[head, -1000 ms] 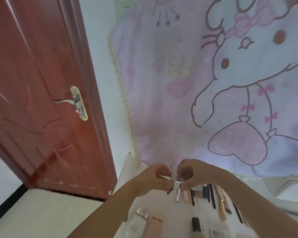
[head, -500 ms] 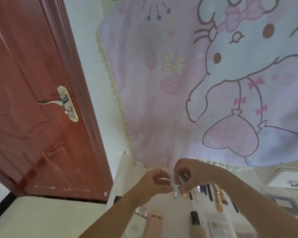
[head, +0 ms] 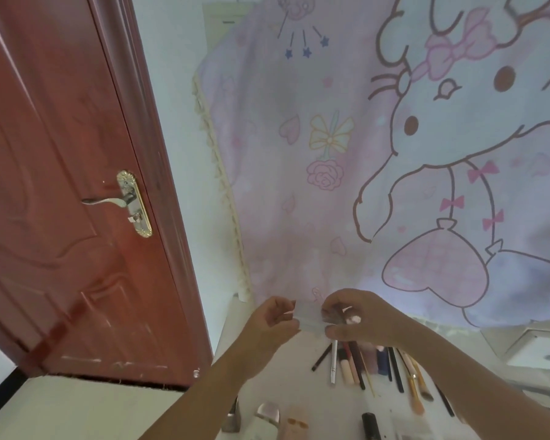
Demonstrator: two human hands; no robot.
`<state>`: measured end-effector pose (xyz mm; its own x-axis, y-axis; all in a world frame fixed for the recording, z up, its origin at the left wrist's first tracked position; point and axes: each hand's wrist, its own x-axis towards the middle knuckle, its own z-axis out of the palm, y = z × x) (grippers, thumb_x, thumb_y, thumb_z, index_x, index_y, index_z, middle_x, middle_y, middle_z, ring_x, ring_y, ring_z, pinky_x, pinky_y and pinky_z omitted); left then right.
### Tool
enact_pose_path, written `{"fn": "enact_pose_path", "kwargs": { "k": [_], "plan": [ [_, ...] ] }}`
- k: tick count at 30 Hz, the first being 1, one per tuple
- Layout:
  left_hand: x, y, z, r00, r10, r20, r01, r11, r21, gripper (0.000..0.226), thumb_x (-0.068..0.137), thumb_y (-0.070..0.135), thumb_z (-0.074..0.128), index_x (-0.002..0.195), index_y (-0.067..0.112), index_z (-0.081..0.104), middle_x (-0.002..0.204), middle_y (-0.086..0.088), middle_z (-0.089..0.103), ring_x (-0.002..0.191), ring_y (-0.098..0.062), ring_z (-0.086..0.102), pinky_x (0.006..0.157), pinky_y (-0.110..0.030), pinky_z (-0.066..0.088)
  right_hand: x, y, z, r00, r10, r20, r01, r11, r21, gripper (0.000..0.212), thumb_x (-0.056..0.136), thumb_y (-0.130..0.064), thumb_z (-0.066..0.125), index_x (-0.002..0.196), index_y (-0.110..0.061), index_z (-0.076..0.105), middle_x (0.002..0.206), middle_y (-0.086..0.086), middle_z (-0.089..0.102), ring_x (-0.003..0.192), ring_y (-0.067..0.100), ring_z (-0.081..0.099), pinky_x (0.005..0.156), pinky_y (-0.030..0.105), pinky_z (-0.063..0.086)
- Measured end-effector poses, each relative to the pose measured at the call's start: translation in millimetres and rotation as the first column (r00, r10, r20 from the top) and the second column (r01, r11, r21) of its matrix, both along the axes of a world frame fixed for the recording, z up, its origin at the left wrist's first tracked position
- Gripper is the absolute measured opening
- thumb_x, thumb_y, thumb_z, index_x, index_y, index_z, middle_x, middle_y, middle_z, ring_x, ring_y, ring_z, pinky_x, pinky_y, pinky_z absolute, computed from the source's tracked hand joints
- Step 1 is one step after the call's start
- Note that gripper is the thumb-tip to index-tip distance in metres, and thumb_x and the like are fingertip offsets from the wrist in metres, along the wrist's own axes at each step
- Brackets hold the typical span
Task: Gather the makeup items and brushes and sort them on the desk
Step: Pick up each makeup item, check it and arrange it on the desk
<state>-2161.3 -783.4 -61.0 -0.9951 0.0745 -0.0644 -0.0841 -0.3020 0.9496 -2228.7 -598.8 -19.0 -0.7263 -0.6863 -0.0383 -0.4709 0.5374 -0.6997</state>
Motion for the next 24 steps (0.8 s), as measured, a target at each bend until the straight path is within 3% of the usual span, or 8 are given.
{"fn": "enact_pose_path", "kwargs": {
  "k": [4,7,9,11,14,17,21,24],
  "plan": [
    [-13,-12,31,0.999,-0.031,-0.03,0.029,0.998,-0.049,0.027,0.066,0.01,0.072,0.083,0.011,0.05,0.065,0.009,0.065,0.065,-0.007,0.062,0.076,-0.022,0.051,-1,-10,24,0.999,-0.021,-0.049,0.016,0.996,-0.091,0.024,0.078,-0.024,0.068,0.08,-0.042,0.052,0.09,-0.012,0.06,0.083,0.003,0.059,0.075,0.007,0.046],
    [-23,-17,54,1.0,0.011,-0.025,-0.011,1.0,0.0,0.02,0.085,-0.011,0.049,0.076,0.007,0.048,0.064,0.001,0.063,0.06,-0.006,0.064,0.07,-0.016,0.056,-4,-16,38,0.999,-0.015,-0.045,0.008,0.991,-0.136,0.02,0.079,-0.021,0.067,0.082,-0.037,0.055,0.098,0.001,0.064,0.092,0.016,0.063,0.079,0.015,0.048],
    [-28,-17,65,0.997,0.078,-0.023,-0.079,0.997,-0.014,0.02,0.086,-0.008,0.049,0.073,0.007,0.048,0.071,-0.006,0.058,0.061,-0.009,0.064,0.068,-0.017,0.057,-3,-21,46,0.999,-0.02,-0.051,0.012,0.988,-0.155,0.013,0.081,-0.02,0.065,0.088,-0.03,0.06,0.097,0.002,0.066,0.092,0.018,0.064,0.081,0.019,0.049],
    [-33,-15,70,0.99,0.143,-0.007,-0.144,0.989,-0.028,0.018,0.087,0.001,0.054,0.071,0.007,0.048,0.074,-0.008,0.058,0.065,-0.013,0.062,0.068,-0.017,0.056,1,-28,53,0.982,-0.054,-0.182,0.028,0.989,-0.143,0.012,0.084,-0.019,0.062,0.095,-0.019,0.067,0.091,0.002,0.068,0.086,0.018,0.065,0.079,0.022,0.05],
    [-38,-12,70,0.972,0.232,0.035,-0.232,0.972,-0.026,0.014,0.086,0.01,0.059,0.075,0.005,0.052,0.077,-0.01,0.063,0.063,-0.011,0.063,0.066,-0.016,0.056,3,-36,61,0.863,-0.095,-0.496,0.064,0.995,-0.08,0.033,0.079,-0.039,0.045,0.071,-0.015,0.067,0.056,0.0,0.057,0.056,0.021,0.055,0.055,0.026,0.041],
    [-41,-13,71,0.964,0.263,0.028,-0.262,0.964,-0.043,0.014,0.085,0.011,0.06,0.075,0.004,0.054,0.077,-0.01,0.063,0.064,-0.011,0.063,0.067,-0.015,0.055,-5,-39,61,0.779,-0.039,-0.626,0.071,0.997,0.025,0.03,0.062,-0.047,0.02,0.051,-0.025,0.037,0.045,-0.007,0.03,0.043,0.008,0.03,0.046,0.02,0.025],
    [-45,-15,74,0.962,0.274,-0.015,-0.274,0.958,-0.087,0.015,0.085,0.008,0.06,0.073,0.004,0.052,0.074,-0.01,0.06,0.066,-0.014,0.06,0.072,-0.017,0.055,-6,-43,61,0.636,-0.046,-0.77,0.06,0.998,-0.011,0.017,0.068,-0.029,0.036,0.052,-0.021,0.035,0.047,-0.011,0.024,0.038,0.008,0.022,0.041,0.006,0.009],
    [-49,-15,77,0.957,0.29,-0.004,-0.289,0.954,-0.079,0.015,0.085,0.01,0.06,0.075,0.003,0.052,0.076,-0.01,0.059,0.068,-0.015,0.059,0.073,-0.018,0.054,-14,-48,57,0.618,-0.066,-0.783,0.069,0.997,-0.03,0.024,0.07,-0.024,0.039,0.051,-0.013,0.048,0.044,-0.008,0.033,0.038,0.006,0.024,0.043,0.003,0.007]
  ]
}}
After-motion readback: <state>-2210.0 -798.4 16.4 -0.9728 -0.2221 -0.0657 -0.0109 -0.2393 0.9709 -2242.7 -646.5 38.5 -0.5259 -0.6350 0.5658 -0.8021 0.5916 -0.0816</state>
